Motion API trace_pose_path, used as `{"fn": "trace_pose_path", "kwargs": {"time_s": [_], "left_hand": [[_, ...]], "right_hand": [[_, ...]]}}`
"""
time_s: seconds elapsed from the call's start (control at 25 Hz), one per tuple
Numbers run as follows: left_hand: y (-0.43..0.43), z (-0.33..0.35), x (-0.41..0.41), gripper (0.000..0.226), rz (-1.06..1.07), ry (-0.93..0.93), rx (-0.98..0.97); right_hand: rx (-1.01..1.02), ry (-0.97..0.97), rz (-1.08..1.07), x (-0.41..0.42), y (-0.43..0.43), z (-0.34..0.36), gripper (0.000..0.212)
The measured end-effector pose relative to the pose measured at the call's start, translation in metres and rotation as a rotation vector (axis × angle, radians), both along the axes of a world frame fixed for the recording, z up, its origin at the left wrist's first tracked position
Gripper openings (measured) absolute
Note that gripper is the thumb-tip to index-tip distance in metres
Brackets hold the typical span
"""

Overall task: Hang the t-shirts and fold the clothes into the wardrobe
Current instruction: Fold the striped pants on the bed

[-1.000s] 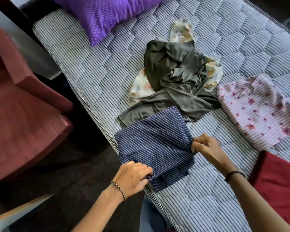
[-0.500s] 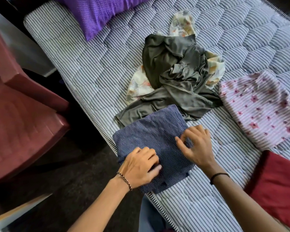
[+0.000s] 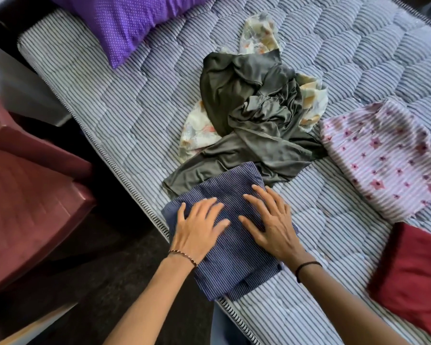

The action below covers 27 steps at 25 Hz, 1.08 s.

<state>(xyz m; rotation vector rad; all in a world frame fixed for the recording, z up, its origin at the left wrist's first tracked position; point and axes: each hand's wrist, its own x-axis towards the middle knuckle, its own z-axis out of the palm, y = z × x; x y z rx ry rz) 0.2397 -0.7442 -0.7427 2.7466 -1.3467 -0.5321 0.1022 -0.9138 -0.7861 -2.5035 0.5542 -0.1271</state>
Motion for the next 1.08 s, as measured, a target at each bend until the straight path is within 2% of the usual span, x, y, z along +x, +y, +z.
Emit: {"fn": "trace_pose_path", "kwargs": {"time_s": [0.04, 0.08, 0.16, 0.24, 0.32, 0.44, 0.56, 0.64, 0.72, 0.8, 0.88, 0.96, 1.04, 1.08], "left_hand": [[0.001, 0.000, 0.007, 0.057, 0.097, -0.109, -0.100], [0.000, -0.002, 0.018, 0.054, 0.199, -0.161, -0.118], [-0.004, -0.001, 0.036, 0.063, 0.354, -0.055, 0.050], [-0.009, -0.004, 0.048, 0.065, 0.328, -0.022, 0.207], [-0.017, -0.002, 0.059, 0.063, 0.333, 0.029, 0.231], [-0.023, 0.003, 0.068, 0.051, 0.445, 0.221, 0.165], [-0.027, 0.010, 0.066, 0.047, 0.408, 0.106, 0.113], [-0.025, 0.011, 0.060, 0.047, 0.380, 0.015, 0.074], [-0.024, 0.013, 0.055, 0.046, 0.398, 0.034, 0.001], [-0.025, 0.012, 0.054, 0.047, 0.400, 0.083, 0.011], [-0.029, 0.014, 0.054, 0.046, 0.337, 0.131, 0.097], [-0.039, 0.020, 0.053, 0.041, 0.256, 0.135, 0.107], [-0.049, 0.030, 0.051, 0.033, 0.145, 0.048, 0.005], [-0.054, 0.033, 0.049, 0.030, 0.093, -0.006, -0.070]], "right_hand": [[0.067, -0.071, -0.087, 0.002, -0.003, 0.004, 0.057], [0.143, -0.106, -0.181, 0.004, -0.008, 0.007, 0.057], [0.316, -0.074, -0.348, 0.009, -0.016, 0.015, 0.050], [0.443, -0.046, -0.426, 0.015, -0.023, 0.021, 0.032], [0.504, 0.016, -0.432, 0.020, -0.029, 0.025, 0.047], [0.524, 0.260, -0.368, 0.025, -0.038, 0.028, 0.061], [0.579, 0.428, -0.312, 0.026, -0.049, 0.032, 0.065], [0.663, 0.412, -0.329, 0.022, -0.051, 0.034, 0.062], [0.749, 0.332, -0.342, 0.013, -0.049, 0.037, 0.052], [0.983, 0.213, -0.310, 0.004, -0.047, 0.045, 0.035], [1.257, 0.168, -0.319, -0.002, -0.043, 0.050, 0.031], [1.345, 0.166, -0.420, -0.007, -0.043, 0.049, 0.044], [1.363, 0.176, -0.511, -0.011, -0.044, 0.047, 0.065], [1.390, 0.152, -0.548, -0.014, -0.048, 0.043, 0.067]]}}
